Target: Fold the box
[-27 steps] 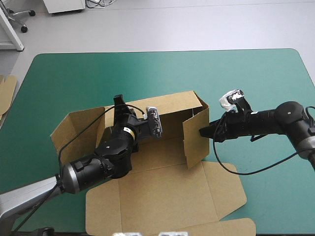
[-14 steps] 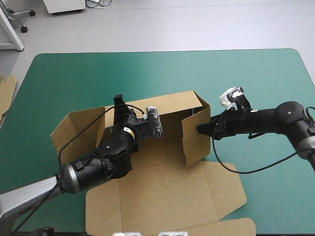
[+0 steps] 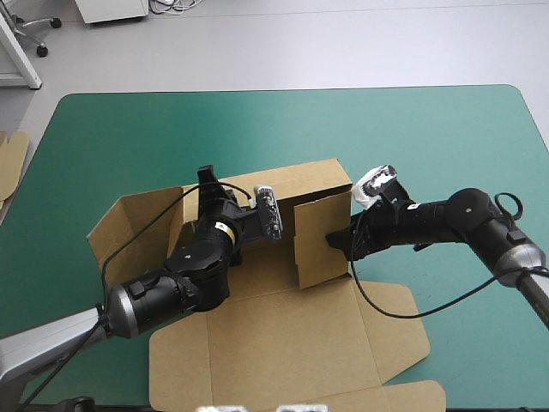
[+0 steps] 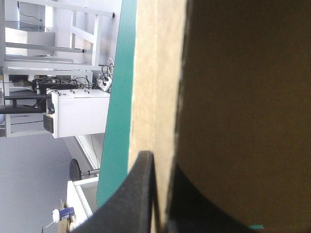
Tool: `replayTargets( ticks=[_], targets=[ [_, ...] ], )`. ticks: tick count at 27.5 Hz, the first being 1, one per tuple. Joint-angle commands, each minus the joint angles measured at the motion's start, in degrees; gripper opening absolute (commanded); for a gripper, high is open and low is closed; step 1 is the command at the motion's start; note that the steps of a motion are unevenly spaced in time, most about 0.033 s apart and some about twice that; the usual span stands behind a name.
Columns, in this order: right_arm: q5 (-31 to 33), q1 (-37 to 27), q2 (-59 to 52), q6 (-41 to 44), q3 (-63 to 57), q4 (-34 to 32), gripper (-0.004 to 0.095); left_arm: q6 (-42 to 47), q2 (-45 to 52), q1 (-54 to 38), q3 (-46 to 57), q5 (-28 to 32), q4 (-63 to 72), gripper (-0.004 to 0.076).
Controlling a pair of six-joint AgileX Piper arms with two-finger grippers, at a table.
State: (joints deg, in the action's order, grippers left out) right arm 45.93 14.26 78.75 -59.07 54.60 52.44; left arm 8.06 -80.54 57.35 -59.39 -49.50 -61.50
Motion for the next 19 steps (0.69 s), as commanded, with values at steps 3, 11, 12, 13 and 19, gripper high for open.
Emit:
replayTargets(
  ticks=[3,11,12,13,19],
  targets=[
    [-5.61,6.27,-1.78,6.23,1.23,-4.41,0.0561,2.7,0.61,0.77,-0.47,3.63,3.65,-0.0014],
    [-10.3,7.38,-1.78,11.79,1.23,-10.44,0.0485,7.54,-2.07,0.77,0.2,2.49,-1.68,-0.0014],
    [-10.3,7.38,-1.78,12.46,1.23,-11.44,0.0485,8.76,-2.51,0.77,0.98,2.49,-3.23,-0.0014],
    [-10.3,7.38,-1.78,13.41,1.23,-12.58,0.0485,10.02,-2.62,0.77,1.55,2.49,-4.71,-0.0014],
    [-12.16,7.38,-2.01,14.38,1.23,-13.9,0.0485,16.67,-3.04,0.77,5.95,2.05,-10.02,-0.0014]
  ],
)
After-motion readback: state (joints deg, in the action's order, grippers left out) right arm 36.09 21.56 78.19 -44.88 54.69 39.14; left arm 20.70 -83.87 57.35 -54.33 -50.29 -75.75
